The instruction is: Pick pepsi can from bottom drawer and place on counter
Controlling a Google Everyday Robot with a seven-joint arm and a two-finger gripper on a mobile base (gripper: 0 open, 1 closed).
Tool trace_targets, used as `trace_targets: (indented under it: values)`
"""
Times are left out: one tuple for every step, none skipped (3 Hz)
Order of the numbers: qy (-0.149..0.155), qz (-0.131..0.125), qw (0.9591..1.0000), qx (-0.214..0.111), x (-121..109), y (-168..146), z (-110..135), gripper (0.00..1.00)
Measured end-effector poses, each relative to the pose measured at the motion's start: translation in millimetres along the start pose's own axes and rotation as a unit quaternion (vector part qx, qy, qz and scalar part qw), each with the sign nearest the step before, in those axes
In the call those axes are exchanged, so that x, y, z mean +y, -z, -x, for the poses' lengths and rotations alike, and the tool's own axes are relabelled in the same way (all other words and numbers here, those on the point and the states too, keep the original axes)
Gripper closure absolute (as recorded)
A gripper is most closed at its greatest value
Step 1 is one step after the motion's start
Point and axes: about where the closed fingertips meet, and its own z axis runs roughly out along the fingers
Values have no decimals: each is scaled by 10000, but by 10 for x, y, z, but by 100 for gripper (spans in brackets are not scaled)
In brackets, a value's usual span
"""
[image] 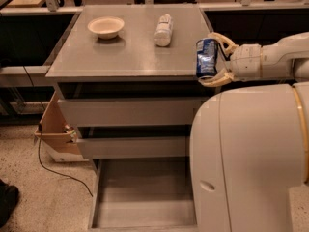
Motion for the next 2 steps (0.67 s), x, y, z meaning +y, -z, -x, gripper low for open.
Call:
trace_targets:
  values:
    - [-65, -120, 9998, -120, -159, -251, 33, 100]
    - [-177, -258, 9994, -117, -350, -534, 11, 100]
